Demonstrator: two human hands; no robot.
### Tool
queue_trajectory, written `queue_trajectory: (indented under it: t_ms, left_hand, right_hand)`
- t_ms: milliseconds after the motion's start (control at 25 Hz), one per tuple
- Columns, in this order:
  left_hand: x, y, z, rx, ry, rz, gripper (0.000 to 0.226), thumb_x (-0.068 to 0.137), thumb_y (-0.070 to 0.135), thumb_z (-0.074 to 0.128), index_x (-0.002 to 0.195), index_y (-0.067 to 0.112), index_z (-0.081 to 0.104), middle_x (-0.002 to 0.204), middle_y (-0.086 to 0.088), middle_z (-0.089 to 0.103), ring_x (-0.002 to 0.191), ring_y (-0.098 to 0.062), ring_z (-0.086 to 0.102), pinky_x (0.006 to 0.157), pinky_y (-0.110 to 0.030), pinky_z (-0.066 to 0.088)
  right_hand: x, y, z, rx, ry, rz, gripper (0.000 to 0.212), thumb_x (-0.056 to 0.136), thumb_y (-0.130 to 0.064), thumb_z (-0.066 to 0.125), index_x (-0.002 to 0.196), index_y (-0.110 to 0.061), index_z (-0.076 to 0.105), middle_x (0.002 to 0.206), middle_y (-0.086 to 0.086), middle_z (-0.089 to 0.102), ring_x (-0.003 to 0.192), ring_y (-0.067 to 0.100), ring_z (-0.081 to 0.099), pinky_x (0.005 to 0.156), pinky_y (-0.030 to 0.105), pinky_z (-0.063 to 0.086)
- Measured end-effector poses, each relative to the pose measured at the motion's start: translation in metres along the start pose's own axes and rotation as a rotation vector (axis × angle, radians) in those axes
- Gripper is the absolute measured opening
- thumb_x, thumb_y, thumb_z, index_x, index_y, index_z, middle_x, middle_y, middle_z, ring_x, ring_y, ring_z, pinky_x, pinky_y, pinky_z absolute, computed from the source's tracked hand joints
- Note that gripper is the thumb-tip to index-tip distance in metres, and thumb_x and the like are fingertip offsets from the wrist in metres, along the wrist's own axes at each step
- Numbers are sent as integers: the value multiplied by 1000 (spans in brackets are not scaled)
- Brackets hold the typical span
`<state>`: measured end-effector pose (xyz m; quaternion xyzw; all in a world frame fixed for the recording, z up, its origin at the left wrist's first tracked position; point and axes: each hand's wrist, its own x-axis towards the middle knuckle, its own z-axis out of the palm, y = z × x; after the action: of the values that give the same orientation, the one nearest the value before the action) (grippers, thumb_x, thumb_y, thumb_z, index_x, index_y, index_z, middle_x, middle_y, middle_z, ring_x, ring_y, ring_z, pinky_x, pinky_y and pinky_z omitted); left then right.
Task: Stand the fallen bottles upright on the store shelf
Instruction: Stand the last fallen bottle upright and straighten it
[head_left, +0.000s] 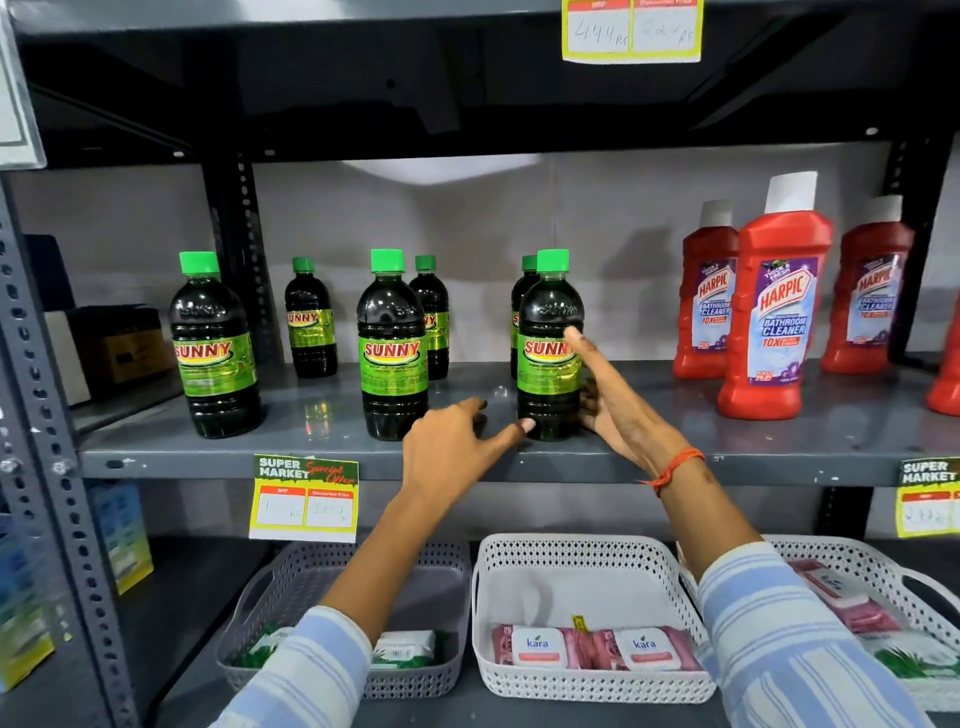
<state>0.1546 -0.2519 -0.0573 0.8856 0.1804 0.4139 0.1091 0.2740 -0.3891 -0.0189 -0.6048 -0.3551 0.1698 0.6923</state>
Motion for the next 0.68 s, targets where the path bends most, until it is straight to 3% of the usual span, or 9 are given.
queue_trajectory:
  t_ms: [80,200,320,440,560,680]
  left_hand:
    - [13,11,0,-134,-172,-22,73,66,74,61,114,18,62,110,-3,72,101,-25,65,80,-39,55]
    - [28,21,5,-254,-300,-14,66,64,69,67,114,26,59,115,1,69,105,-22,63,84,-37,52]
    - [34,20,9,-321,-313,7,57,66,63,71,111,30,61,111,2,71,102,-21,64,86,-39,52]
    - [34,18,9,-345,-275,11,55,65,62,71,109,29,62,110,3,71,100,-19,64,84,-37,52]
    - [33,16,10,-351,-265,4,57,65,63,71,110,30,61,110,4,71,101,-18,64,84,-37,51]
    - [32,18,11,-355,-251,-4,55,65,62,71,108,30,61,108,5,71,99,-17,64,80,-34,50]
  right_hand:
    - [-1,-2,0,33,6,26,72,78,-69,47,134,-24,50,129,8,61,118,22,57,105,42,43]
    - [-1,-3,2,-12,-29,27,68,89,-65,30,139,-22,46,131,7,60,119,20,57,96,33,47]
    - [-2,-4,2,-31,-69,14,62,92,-63,25,137,-27,47,121,-2,62,108,8,59,84,25,47]
    - [-1,-4,2,-44,-94,8,53,92,-63,25,132,-35,47,112,-11,63,103,3,57,84,25,45]
    - [-1,-1,1,-49,-109,8,60,92,-63,25,141,-31,40,119,-6,58,105,5,55,89,27,43]
    - [-2,-3,3,-59,-120,8,55,91,-63,29,136,-35,44,126,-4,57,110,6,54,84,23,43]
